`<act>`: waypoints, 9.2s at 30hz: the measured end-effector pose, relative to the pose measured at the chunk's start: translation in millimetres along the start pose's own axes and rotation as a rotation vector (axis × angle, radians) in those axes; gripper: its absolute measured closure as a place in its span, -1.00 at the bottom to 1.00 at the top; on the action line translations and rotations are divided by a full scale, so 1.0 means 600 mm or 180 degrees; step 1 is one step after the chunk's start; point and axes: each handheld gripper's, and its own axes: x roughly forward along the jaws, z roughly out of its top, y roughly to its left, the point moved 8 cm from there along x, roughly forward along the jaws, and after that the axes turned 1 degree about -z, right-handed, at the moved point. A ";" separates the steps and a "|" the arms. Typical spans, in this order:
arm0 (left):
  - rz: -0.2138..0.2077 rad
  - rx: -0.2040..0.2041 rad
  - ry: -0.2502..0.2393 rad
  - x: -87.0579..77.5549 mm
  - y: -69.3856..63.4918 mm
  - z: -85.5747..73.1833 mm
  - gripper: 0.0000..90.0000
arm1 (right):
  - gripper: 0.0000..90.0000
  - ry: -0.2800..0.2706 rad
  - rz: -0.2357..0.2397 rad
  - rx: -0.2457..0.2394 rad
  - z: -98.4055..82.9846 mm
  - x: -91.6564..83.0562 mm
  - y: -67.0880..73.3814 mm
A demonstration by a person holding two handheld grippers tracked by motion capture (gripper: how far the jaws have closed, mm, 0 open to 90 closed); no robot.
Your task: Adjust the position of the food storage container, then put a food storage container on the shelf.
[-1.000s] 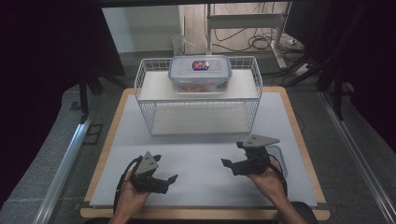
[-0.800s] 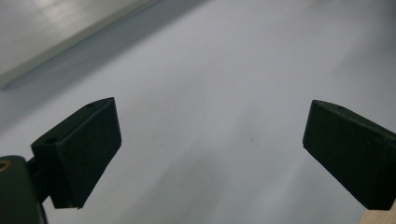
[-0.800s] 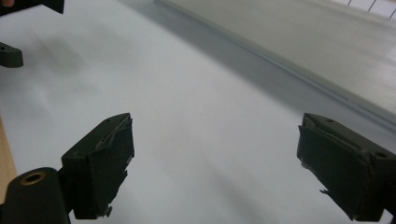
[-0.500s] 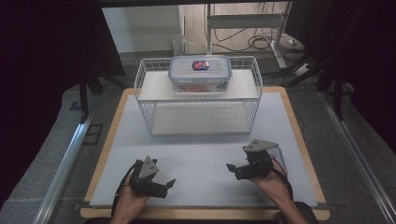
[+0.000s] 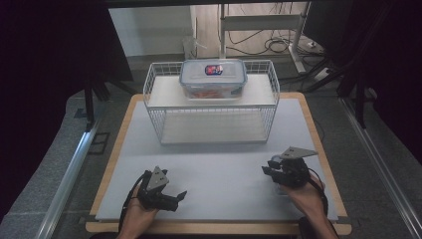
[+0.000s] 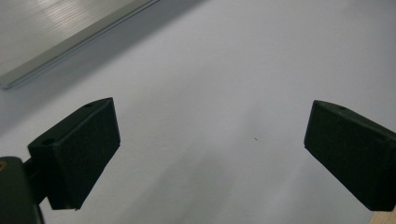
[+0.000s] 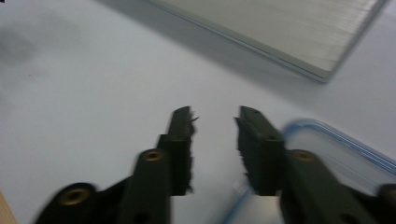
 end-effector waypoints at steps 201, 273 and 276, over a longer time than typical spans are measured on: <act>-0.0048 -0.0290 0.0003 0.021 0.033 0.001 -0.92 | -0.81 0.0131 0.0309 -0.0178 -0.017 0.081 0.034; -0.1650 -0.1327 -0.0040 0.077 -0.013 0.061 0.21 | 0.20 0.0358 0.1497 0.0727 0.013 0.112 0.108; -0.1756 -0.1393 -0.0084 0.077 -0.009 0.057 0.26 | 0.21 0.0334 0.1523 0.0716 0.011 0.110 0.109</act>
